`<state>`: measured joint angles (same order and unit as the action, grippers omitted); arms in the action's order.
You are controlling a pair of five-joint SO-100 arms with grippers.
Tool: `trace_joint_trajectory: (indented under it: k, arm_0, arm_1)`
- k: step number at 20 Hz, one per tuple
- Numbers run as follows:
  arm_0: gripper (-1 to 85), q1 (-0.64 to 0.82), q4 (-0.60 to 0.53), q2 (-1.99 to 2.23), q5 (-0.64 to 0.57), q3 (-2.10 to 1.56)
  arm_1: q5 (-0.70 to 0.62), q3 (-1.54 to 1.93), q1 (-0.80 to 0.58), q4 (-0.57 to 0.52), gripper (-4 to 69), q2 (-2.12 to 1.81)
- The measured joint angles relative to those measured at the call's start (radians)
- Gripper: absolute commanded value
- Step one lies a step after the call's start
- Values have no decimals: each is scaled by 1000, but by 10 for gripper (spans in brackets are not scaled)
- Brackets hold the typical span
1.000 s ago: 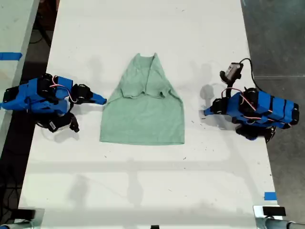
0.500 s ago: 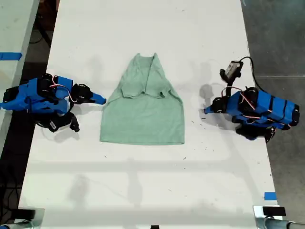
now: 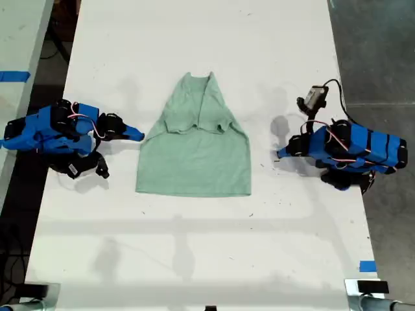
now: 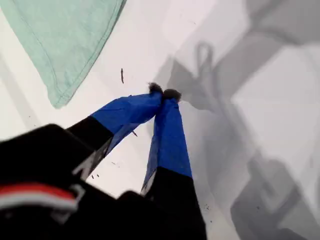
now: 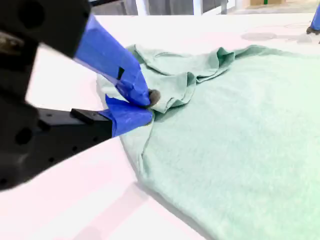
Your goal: Fold t shirt
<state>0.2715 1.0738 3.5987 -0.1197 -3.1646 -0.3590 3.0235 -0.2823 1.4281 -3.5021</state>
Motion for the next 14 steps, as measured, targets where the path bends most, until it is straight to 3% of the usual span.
trace_joint_trajectory:
  k: [14]
  arm_0:
    - [1, 0, 0, 0, 0, 0]
  arm_1:
    - [25, 2, 6, 0, 3, 0]
